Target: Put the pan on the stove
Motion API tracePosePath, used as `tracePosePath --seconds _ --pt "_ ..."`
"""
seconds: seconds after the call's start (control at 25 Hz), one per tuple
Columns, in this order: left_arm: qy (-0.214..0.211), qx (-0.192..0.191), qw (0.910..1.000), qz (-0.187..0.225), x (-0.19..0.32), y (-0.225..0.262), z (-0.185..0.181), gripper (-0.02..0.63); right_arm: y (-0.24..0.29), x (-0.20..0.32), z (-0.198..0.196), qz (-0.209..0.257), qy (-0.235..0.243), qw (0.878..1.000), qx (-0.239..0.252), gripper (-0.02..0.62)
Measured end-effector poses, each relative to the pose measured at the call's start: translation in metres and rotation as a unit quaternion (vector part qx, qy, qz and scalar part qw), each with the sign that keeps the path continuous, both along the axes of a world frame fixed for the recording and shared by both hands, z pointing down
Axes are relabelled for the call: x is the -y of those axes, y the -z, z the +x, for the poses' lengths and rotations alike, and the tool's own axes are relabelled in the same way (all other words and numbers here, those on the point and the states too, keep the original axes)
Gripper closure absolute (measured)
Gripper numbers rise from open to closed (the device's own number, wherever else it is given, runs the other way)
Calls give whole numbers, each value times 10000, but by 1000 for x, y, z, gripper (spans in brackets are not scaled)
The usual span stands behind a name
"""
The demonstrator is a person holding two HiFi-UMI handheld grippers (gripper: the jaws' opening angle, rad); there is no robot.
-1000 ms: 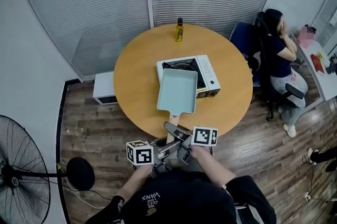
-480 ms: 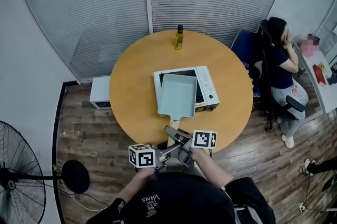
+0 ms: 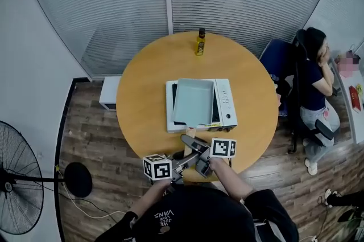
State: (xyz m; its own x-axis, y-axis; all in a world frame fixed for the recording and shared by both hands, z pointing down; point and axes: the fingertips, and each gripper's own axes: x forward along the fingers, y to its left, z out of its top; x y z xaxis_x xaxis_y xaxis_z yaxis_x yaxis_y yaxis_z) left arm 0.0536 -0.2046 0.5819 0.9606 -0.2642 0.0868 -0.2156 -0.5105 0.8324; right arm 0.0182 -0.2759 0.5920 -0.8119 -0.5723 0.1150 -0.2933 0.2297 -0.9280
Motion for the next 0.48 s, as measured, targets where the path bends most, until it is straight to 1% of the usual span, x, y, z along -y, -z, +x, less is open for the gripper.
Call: tracePosePath --seconds 0.24,0.48 --pt "189 29 9998 5 16 -9 15 431 -9 15 12 -2 238 9997 -13 410" --pt "337 77 9994 -92 26 -19 29 431 -19 23 24 -125 401 9991 23 410"
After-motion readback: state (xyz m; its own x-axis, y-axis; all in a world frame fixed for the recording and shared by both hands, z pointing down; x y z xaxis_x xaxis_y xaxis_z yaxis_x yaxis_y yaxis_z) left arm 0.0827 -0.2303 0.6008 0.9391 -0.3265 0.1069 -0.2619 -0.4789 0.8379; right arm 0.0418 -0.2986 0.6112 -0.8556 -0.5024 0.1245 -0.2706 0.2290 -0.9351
